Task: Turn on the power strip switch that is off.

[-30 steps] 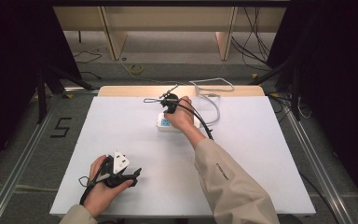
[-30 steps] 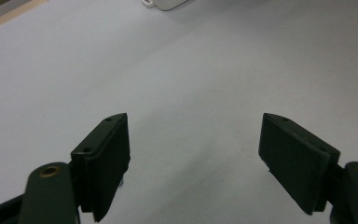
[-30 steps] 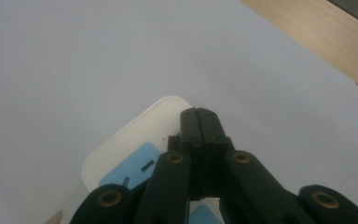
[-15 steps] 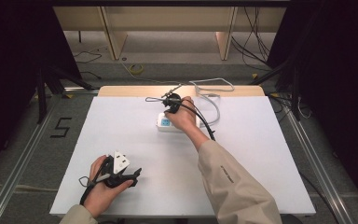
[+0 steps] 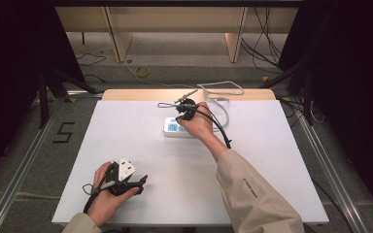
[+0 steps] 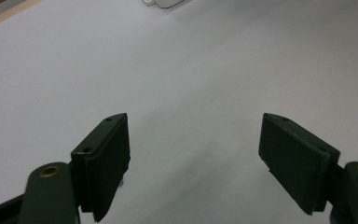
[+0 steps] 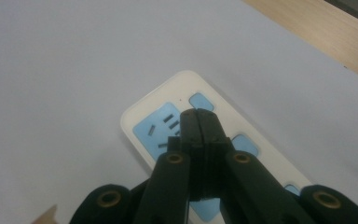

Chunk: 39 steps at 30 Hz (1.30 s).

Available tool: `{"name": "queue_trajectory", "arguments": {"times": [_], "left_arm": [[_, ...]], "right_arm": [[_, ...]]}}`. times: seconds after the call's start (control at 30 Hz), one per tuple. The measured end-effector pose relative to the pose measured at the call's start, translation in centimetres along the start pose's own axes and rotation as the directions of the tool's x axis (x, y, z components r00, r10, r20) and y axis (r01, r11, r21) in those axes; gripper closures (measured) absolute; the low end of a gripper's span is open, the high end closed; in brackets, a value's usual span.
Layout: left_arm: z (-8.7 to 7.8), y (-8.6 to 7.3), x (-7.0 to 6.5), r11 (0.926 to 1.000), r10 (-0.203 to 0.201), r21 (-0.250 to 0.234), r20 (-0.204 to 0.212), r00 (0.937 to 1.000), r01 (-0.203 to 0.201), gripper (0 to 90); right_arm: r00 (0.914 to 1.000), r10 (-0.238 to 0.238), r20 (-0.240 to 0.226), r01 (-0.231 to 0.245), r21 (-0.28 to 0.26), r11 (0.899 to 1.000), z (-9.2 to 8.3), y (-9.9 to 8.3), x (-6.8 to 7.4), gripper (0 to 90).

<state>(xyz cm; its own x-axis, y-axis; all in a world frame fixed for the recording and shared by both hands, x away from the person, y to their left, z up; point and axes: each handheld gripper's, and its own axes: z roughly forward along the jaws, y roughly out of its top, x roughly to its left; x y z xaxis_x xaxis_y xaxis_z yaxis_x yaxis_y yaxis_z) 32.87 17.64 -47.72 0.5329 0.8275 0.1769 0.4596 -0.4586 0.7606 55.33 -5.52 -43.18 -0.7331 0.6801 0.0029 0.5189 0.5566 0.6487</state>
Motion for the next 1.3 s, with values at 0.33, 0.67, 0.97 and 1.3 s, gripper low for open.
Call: {"name": "queue_trajectory", "arguments": {"times": [0.33,0.67,0.97,1.3], "left_arm": [[0.0,-0.1,-0.1,1.0,-0.005,0.001,-0.001,1.0,0.005,24.7],[0.0,-0.1,-0.1,0.9999,-0.003,0.011,-0.001,1.0,0.003,24.7],[0.0,-0.3,0.0,0.9999,-0.004,0.014,-0.001,1.0,0.004,24.7],[0.0,-0.3,-0.1,0.9999,-0.008,0.014,-0.001,1.0,0.008,24.7]], "right_arm": [[1.0,-0.006,-0.006,0.006,-0.003,1.0,-1.9,-1.7,-0.4,90.0],[0.9999,0.003,-0.017,-0.004,-0.015,1.0,-3.9,-4.0,-0.8,87.4],[0.9996,0.011,-0.025,-0.012,-0.027,1.0,-6.0,-6.0,-1.0,82.7],[0.9994,0.018,-0.031,-0.019,-0.035,0.999,-7.6,-7.9,-1.1,76.3]]}}
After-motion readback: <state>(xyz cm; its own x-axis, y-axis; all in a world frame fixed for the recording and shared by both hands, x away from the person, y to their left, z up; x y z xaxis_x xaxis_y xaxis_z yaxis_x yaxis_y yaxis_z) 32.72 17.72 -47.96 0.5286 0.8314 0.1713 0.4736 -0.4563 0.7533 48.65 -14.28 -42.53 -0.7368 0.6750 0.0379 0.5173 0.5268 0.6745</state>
